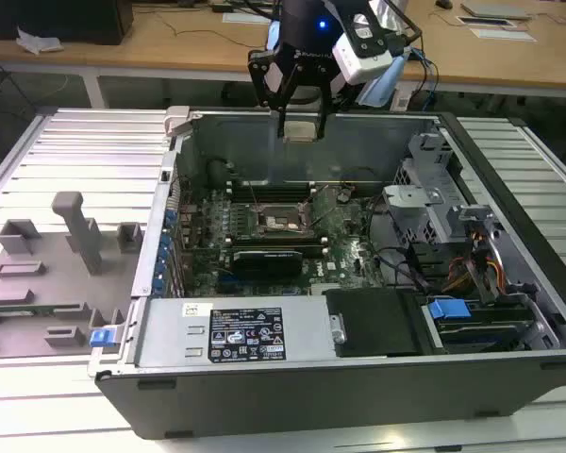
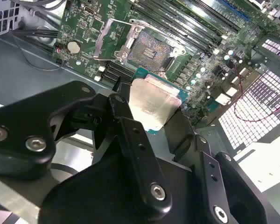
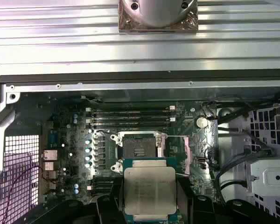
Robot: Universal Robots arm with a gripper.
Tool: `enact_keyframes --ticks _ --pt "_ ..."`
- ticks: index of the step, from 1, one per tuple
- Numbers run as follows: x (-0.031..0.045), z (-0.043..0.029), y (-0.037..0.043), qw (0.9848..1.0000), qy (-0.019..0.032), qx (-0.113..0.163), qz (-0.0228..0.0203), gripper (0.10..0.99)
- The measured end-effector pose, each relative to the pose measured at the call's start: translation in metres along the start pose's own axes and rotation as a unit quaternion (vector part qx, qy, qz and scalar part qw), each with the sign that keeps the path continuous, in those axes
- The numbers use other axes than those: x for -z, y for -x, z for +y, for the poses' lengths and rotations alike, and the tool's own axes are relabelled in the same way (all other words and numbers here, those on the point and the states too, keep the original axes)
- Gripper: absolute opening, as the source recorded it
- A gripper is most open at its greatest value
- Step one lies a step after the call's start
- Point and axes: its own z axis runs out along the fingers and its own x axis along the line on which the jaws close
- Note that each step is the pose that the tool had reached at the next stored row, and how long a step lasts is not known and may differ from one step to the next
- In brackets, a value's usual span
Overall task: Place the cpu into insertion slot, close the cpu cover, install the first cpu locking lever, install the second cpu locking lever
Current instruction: 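Place the cpu into insertion slot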
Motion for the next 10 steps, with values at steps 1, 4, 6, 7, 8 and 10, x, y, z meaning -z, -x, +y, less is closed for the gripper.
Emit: enact_keyframes --ticks 1,4,6,7,8,10 --pt "0.0 0.0 0.0 1.0 0.0 0.0 0.0 0.541" --pt "0.0 0.0 0.0 1.0 0.0 0.0 0.0 0.541" --pt "-0.0004 0.0 0.0 1.0 0.0001 0.0 0.0 0.541" --pt "-0.0011 0.0 0.0 1.0 0.0001 0.0 0.0 0.541" --pt "-0.0022 -0.0002 -0.0001 1.0 0.0 0.0 0.0 0.541" --pt "-0.0084 -0.0008 -0.0012 1.0 0.0 0.0 0.0 0.541"
